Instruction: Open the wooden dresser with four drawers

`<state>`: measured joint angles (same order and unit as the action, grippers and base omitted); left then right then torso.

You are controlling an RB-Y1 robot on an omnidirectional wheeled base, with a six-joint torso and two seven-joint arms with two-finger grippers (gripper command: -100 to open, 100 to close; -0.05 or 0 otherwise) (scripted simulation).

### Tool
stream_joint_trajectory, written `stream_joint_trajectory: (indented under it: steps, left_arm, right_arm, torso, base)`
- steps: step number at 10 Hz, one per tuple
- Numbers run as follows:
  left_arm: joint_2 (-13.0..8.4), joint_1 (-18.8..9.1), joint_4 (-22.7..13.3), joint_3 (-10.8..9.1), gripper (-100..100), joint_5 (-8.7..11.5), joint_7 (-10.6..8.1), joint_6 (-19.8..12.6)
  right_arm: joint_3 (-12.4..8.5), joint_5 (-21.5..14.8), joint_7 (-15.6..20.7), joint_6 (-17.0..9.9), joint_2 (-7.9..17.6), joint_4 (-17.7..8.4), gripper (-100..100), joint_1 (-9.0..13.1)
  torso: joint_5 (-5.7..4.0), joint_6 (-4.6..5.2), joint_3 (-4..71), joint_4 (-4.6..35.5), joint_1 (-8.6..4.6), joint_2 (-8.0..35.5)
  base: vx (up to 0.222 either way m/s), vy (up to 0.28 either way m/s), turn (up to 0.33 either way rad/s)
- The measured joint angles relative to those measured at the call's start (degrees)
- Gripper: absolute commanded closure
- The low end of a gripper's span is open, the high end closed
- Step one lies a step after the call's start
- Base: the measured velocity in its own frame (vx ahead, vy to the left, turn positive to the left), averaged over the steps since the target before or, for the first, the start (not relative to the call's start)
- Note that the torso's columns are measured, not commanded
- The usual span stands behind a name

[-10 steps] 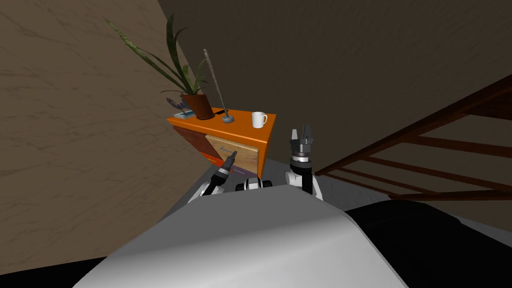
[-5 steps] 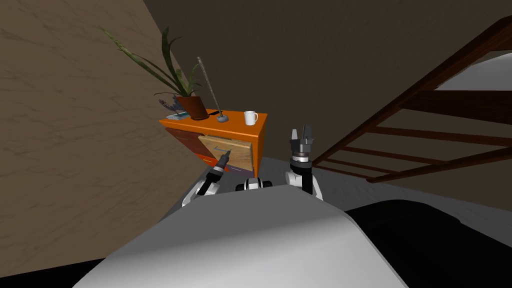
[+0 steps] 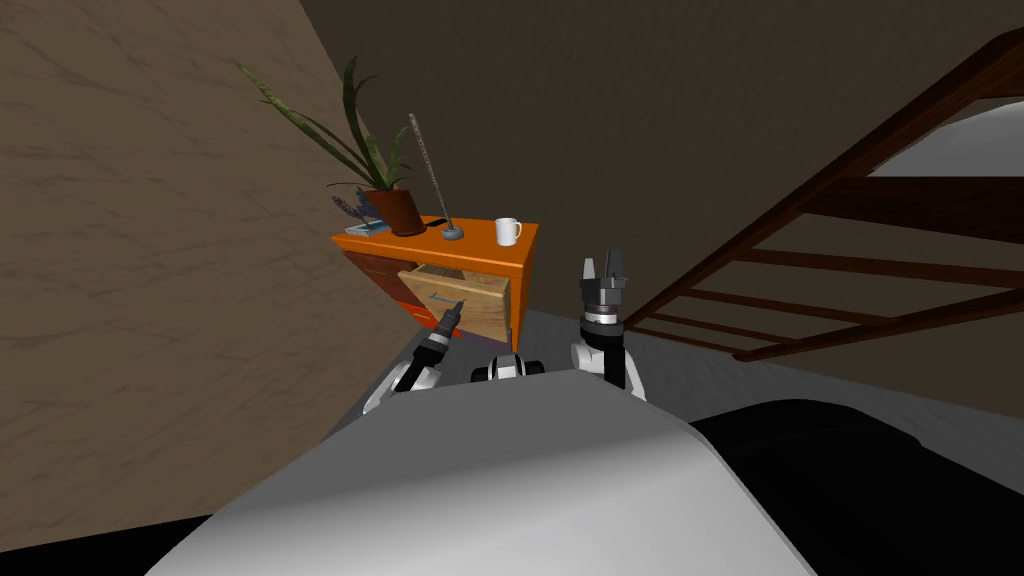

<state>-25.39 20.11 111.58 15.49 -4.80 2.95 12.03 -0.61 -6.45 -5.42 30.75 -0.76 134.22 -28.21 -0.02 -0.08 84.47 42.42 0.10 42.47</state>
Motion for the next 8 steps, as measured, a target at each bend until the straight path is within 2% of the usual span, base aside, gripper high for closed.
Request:
stream_joint_trajectory:
  steps: [5,6,8]
  left_arm:
    - [-0.99,1.94,2.23,1.13,100,-0.18,0.03,-0.05]
    - [-1.04,2.11,2.17,1.25,-100,-0.19,0.03,-0.17]
    - [-2.15,3.04,4.55,1.09,-100,0.14,-0.35,-1.3]
  right_arm:
    - [0.0,0.0,0.0,0.0,0.0,0.0,0,0.01]
    - [0.01,0.0,0.0,0.0,-0.01,0.0,0,0.0]
    - [0.01,0.0,0.0,0.01,-0.01,0.01,0,-0.02]
  torso:
    - [-0.04,-0.01,0.03,0.08,-0.03,-0.01]
    - [-0.08,0.05,0.19,0.0,-0.23,-0.31]
    - [-0.03,0.09,0.32,-0.22,-0.24,-0.51]
  base:
    - [-0.139,0.062,0.055]
    - [0.005,0.005,0.049]
    - [0.033,-0.009,0.032]
